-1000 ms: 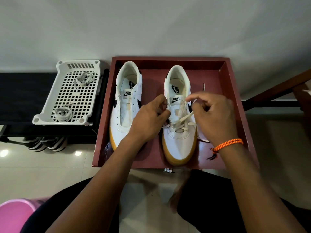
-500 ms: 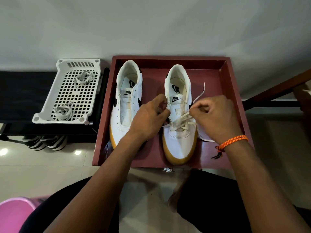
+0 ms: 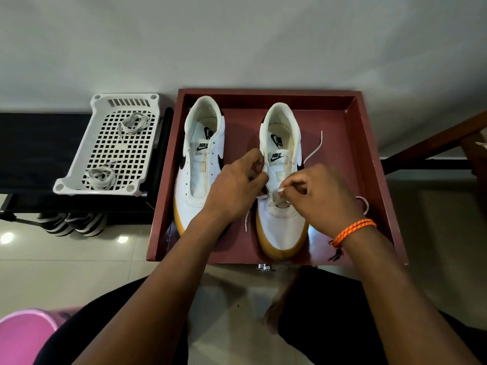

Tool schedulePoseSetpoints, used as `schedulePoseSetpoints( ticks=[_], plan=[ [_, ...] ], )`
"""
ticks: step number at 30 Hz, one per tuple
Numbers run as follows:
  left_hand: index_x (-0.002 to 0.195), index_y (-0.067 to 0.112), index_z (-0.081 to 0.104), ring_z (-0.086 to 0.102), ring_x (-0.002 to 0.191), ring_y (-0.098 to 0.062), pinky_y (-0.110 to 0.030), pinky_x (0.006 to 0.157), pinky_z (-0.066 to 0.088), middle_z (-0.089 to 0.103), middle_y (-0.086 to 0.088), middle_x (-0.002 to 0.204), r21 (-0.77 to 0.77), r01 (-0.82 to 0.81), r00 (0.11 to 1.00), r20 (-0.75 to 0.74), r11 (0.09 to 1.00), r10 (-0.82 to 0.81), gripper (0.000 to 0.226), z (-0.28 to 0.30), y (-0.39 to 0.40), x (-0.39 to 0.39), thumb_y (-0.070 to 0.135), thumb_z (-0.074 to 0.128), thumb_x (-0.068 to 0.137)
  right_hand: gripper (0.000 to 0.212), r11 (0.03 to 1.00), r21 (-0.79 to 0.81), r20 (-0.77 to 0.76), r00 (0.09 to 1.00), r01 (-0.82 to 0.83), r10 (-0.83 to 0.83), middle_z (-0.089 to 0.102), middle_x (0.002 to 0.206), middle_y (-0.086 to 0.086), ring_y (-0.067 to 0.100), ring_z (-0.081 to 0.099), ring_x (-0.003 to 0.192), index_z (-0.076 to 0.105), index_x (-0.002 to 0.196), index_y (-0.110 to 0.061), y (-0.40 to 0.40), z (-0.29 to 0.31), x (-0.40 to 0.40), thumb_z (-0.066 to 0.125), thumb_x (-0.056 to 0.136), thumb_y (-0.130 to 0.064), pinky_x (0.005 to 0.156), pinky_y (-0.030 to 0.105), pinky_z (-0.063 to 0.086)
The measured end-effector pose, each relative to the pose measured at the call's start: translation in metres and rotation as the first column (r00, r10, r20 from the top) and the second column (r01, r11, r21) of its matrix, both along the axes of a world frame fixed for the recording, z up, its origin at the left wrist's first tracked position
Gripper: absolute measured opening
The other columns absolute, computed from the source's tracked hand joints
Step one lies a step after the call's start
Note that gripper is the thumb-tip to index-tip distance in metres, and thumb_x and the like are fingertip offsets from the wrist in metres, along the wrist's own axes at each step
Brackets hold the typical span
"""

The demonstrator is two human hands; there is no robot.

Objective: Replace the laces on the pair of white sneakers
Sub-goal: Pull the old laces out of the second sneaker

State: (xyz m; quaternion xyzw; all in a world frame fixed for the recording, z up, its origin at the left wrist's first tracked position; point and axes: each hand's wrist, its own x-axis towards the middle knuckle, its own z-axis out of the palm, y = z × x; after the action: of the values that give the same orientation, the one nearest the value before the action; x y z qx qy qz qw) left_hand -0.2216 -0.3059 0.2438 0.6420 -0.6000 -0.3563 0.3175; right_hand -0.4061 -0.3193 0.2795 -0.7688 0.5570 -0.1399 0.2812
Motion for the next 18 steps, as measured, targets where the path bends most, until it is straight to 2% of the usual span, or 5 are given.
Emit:
schedulePoseSetpoints(
  ticks=[3, 6, 9, 12, 18],
  plan=[
    [0.094, 0.02, 0.052, 0.043, 0.056, -0.015, -0.051, 0.067, 0.051, 0.049, 0.007, 0.056, -0.004, 0.003, 1.0, 0.003, 1.0, -0.003, 0.01, 0.0, 0.0, 0.0, 0.018, 0.06, 0.1, 0.017, 0.98, -0.11, 0.136, 0.979, 0.165, -0.149, 0.069, 0.06, -0.012, 0.007, 0.066, 0.058, 0.081, 0.074, -0.024, -0.005, 0.011, -0.012, 0.071, 0.087, -0.02, 0.058, 0.03, 0.053],
    [0.096, 0.022, 0.053, 0.042, 0.054, -0.015, -0.047, 0.064, 0.049, 0.048, 0.009, 0.056, -0.008, 0.003, 1.0, 0.001, 1.0, -0.003, 0.009, 0.001, 0.001, 0.0, 0.018, 0.06, 0.1, 0.017, 0.982, -0.113, 0.15, 0.979, 0.153, -0.135, 0.058, 0.053, -0.021, 0.002, 0.058, 0.054, 0.084, 0.089, -0.029, -0.003, 0.009, -0.007, 0.069, 0.089, -0.02, 0.057, 0.023, 0.041],
    [0.098, 0.022, 0.053, 0.042, 0.055, -0.016, -0.049, 0.064, 0.05, 0.049, 0.007, 0.057, -0.007, 0.008, 1.0, 0.006, 1.0, -0.008, 0.008, 0.002, 0.001, 0.0, 0.018, 0.061, 0.1, 0.026, 0.999, -0.041, -0.035, 0.999, -0.019, 0.018, 0.066, 0.067, -0.007, 0.012, 0.063, 0.065, 0.08, 0.097, -0.032, 0.009, -0.005, 0.009, 0.056, 0.087, -0.035, 0.062, 0.034, 0.053],
    [0.098, 0.022, 0.054, 0.043, 0.056, -0.017, -0.051, 0.066, 0.051, 0.05, 0.006, 0.058, 0.0, 0.007, 1.0, 0.003, 1.0, -0.007, 0.008, 0.002, 0.001, 0.001, 0.019, 0.061, 0.101, 0.02, 0.996, -0.054, -0.133, 0.989, -0.07, 0.063, 0.066, 0.071, -0.002, 0.026, 0.066, 0.071, 0.077, 0.085, -0.028, 0.01, -0.012, 0.012, 0.059, 0.093, -0.029, 0.061, 0.035, 0.052],
    [0.098, 0.019, 0.054, 0.068, 0.064, -0.024, -0.057, 0.075, 0.057, 0.069, -0.003, 0.067, 0.044, 0.007, 1.0, -0.008, 0.999, -0.006, 0.007, 0.003, 0.0, 0.0, 0.019, 0.06, 0.1, 0.018, 0.99, -0.034, 0.121, 0.984, 0.134, -0.129, 0.07, 0.061, -0.008, 0.011, 0.066, 0.059, 0.08, 0.074, -0.024, -0.005, 0.005, -0.006, 0.066, 0.082, -0.032, 0.061, 0.037, 0.057]
  ],
)
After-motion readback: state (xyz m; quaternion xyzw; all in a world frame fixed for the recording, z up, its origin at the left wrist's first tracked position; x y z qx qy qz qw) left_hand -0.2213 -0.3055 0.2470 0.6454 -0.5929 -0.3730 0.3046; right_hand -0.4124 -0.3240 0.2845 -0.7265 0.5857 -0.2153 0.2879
